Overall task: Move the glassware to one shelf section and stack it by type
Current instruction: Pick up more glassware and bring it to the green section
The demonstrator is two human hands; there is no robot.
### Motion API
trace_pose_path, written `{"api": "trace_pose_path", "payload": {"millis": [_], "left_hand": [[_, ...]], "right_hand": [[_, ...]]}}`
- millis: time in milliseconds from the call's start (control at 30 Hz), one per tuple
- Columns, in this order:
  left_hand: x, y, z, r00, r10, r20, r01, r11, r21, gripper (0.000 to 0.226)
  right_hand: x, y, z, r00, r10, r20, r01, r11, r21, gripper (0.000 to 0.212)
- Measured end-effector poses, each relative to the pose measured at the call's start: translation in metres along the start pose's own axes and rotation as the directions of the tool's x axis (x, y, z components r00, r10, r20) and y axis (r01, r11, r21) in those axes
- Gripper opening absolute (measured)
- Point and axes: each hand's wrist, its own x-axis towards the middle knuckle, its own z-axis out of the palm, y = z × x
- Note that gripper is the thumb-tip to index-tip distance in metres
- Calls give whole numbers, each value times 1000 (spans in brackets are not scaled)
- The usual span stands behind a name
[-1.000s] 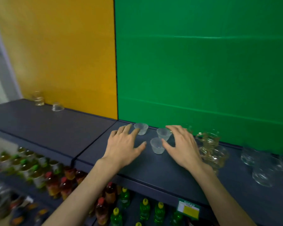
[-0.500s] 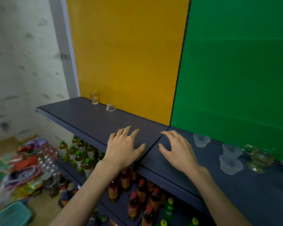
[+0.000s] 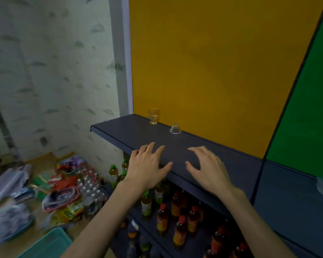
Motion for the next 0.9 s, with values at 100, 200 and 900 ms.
{"api": "trace_pose_path", "payload": {"millis": [100,200,900], "left_hand": [[11,-32,4,1000,0,5,0,1000,9,74],[29,-60,12,1000,6,0,-6,1000,8,75],[285,-210,51,987,164,1,-163,981,102,71]], "right_hand": [[21,-17,15,1000,5,1,-5,1000,-1,48],[47,-30,30,1000,-2,-26,2,1000,4,44],[273,-24,138,972,186,-142,-193,981,-36,47]]}}
